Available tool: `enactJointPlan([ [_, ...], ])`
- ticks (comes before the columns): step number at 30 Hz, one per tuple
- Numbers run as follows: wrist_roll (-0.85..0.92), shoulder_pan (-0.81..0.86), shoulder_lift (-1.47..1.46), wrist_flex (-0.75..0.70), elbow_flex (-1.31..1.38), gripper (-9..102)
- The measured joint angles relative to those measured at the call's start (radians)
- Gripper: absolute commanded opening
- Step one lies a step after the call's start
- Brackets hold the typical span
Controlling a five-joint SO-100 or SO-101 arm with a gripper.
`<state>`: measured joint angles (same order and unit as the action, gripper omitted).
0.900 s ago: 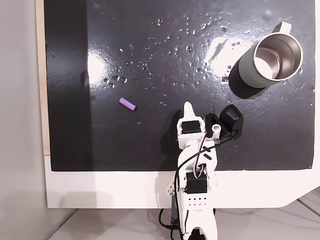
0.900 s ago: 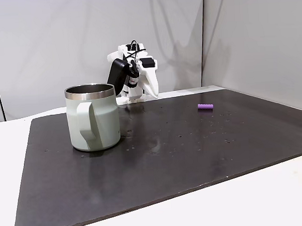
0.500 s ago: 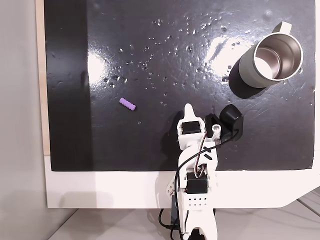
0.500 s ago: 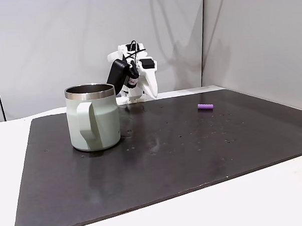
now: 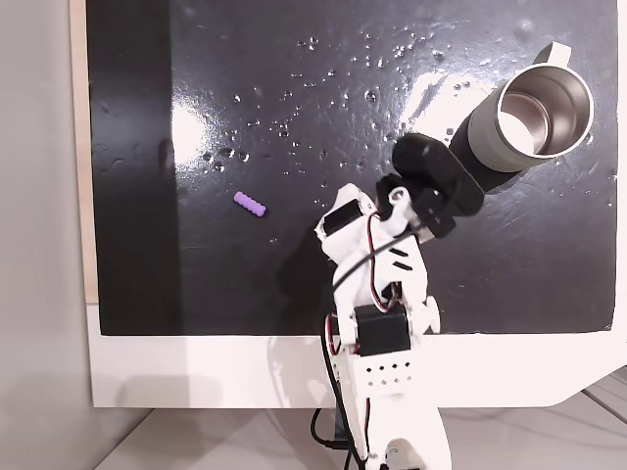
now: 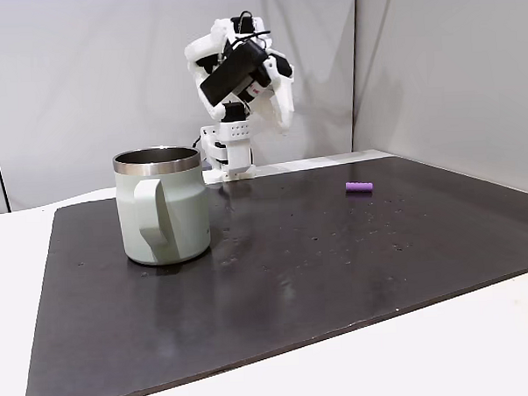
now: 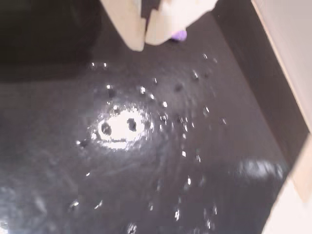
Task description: Grasp a pengrip and put it in the cup.
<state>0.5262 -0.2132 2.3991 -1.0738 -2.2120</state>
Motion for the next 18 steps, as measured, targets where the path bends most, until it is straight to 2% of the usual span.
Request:
enactJointPlan([
  [7, 0.255, -0.126, -0.356, -0.176, 0.368, 2],
  [13, 0.525, -0.178, -0.48, -0.183, 0.454, 14],
  [18, 0.65, -0.222, -0.577, -0.176, 0.462, 17],
])
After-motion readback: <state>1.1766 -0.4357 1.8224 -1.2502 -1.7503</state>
